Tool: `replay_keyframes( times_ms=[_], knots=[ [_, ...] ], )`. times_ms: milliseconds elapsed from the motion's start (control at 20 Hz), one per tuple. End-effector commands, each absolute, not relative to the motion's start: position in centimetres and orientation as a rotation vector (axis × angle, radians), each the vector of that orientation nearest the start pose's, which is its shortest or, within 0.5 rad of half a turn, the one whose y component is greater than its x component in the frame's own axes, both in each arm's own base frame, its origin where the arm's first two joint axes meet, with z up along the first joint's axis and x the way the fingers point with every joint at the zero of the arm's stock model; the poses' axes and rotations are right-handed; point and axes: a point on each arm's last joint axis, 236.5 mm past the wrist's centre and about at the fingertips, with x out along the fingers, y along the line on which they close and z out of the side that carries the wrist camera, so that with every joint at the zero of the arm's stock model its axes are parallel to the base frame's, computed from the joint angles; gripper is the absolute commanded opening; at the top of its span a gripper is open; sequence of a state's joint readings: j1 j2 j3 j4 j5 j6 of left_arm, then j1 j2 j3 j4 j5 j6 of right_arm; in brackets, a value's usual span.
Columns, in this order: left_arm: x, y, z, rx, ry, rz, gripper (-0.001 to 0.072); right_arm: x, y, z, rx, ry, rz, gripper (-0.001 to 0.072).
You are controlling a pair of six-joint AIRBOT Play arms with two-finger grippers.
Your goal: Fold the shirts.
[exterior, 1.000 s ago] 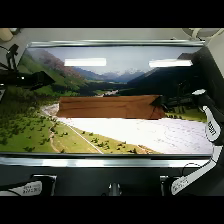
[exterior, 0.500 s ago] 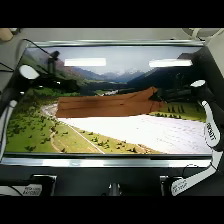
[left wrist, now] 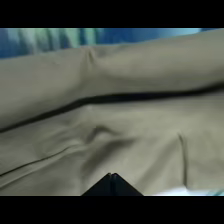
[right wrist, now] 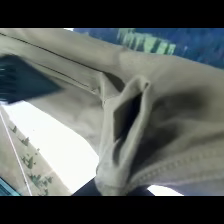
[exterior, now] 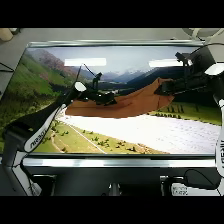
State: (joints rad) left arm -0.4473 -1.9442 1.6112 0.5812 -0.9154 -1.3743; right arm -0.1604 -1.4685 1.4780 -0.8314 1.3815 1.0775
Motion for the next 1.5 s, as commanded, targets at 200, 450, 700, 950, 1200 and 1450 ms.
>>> replay_keyframes(
  times_ms=[200, 450, 700, 950, 1200, 1450],
  knots=[
    [41.7, -46.7, -6.3, -0.867, 1.328, -0.778, 0.0025, 39.6, 9.6, 16.7, 0.225, 0.983, 0.652, 0.0020],
    [41.6, -48.1, -5.6, -0.903, 1.293, -0.780, 0.0024, 39.0, 9.1, 16.7, 0.199, 0.997, 0.631, 0.0020],
    [45.2, -36.8, -0.3, -0.546, 1.192, -0.824, 0.0023, 40.9, 9.4, 15.4, 0.228, 0.991, 0.619, 0.0019],
    [50.4, -17.8, 16.2, -0.380, 0.802, -0.560, 0.0024, 43.6, 18.3, 11.4, 0.234, 1.005, 0.732, 0.0019],
    [44.8, -6.8, 28.9, -0.357, 0.559, -0.409, 0.0025, 44.8, 31.0, 5.8, 0.384, 1.025, 0.858, 0.0019],
    [38.7, -5.8, 34.0, -0.275, 0.474, -0.399, 0.0025, 44.8, 37.8, 0.3, 0.569, 1.081, 0.871, 0.0022]
  ],
)
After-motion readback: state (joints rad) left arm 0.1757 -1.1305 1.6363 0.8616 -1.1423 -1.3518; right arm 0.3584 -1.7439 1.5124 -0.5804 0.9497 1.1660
